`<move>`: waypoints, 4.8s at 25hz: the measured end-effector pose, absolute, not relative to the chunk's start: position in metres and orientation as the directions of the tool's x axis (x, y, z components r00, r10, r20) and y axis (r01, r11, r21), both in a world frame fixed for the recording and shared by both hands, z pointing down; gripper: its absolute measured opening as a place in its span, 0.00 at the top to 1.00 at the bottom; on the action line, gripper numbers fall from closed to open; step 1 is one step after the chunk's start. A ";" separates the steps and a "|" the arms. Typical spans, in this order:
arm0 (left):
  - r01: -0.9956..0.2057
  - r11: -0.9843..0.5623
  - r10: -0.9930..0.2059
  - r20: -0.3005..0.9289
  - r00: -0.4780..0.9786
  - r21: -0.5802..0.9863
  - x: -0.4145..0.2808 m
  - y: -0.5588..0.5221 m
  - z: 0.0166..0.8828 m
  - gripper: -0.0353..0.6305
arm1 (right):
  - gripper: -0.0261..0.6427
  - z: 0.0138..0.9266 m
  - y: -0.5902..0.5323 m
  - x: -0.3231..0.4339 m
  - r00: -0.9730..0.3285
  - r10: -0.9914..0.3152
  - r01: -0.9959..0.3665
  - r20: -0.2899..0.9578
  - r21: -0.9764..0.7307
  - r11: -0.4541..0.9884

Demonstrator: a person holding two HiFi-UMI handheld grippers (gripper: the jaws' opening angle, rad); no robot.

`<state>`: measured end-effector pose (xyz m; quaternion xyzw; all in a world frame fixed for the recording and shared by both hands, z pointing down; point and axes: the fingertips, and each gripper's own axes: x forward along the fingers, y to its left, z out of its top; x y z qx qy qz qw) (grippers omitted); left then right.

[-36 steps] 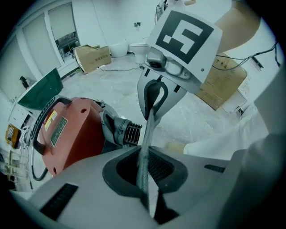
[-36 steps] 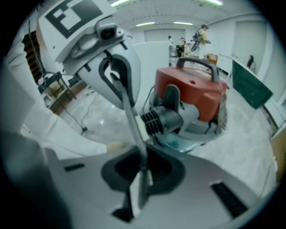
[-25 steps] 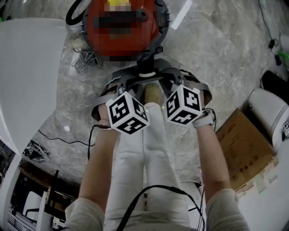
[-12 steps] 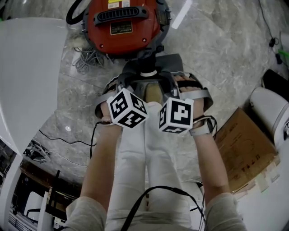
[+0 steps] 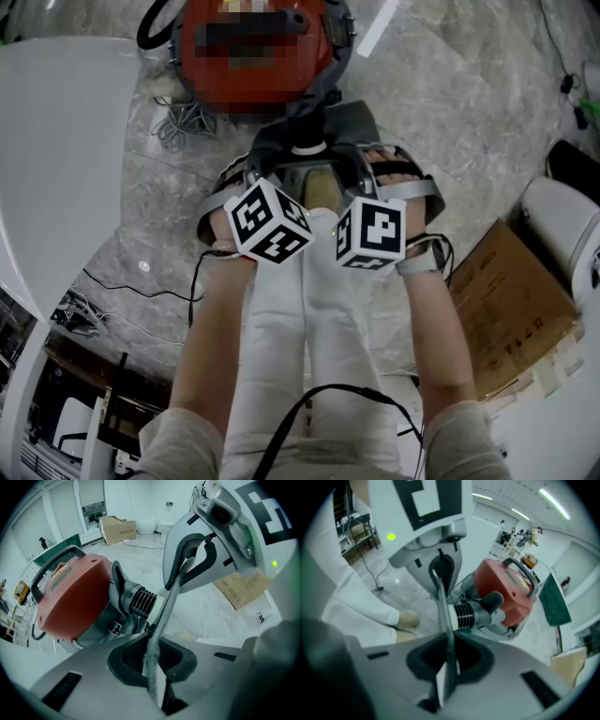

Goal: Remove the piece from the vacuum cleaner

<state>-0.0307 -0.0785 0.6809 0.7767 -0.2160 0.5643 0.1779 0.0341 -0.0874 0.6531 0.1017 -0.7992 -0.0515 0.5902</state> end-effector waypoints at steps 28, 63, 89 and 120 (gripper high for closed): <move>-0.559 -0.828 -0.140 0.955 0.262 0.032 -0.030 -0.075 0.676 0.88 | 0.92 0.664 -0.085 0.044 -0.284 -0.218 -0.228 0.934 0.155 0.961; -0.667 -0.719 -0.083 0.929 0.361 0.195 -0.028 -0.063 0.685 0.89 | 0.92 0.654 -0.081 0.039 -0.408 -0.240 -0.335 0.881 0.100 0.937; -0.624 -0.772 -0.136 0.929 0.345 0.119 -0.023 -0.063 0.675 0.89 | 0.92 0.666 -0.084 0.047 -0.363 -0.239 -0.380 0.901 0.092 0.921; -0.662 -0.736 -0.113 0.939 0.325 0.141 -0.031 -0.062 0.677 0.89 | 0.92 0.674 -0.080 0.040 -0.536 -0.196 -0.645 0.821 -0.249 0.722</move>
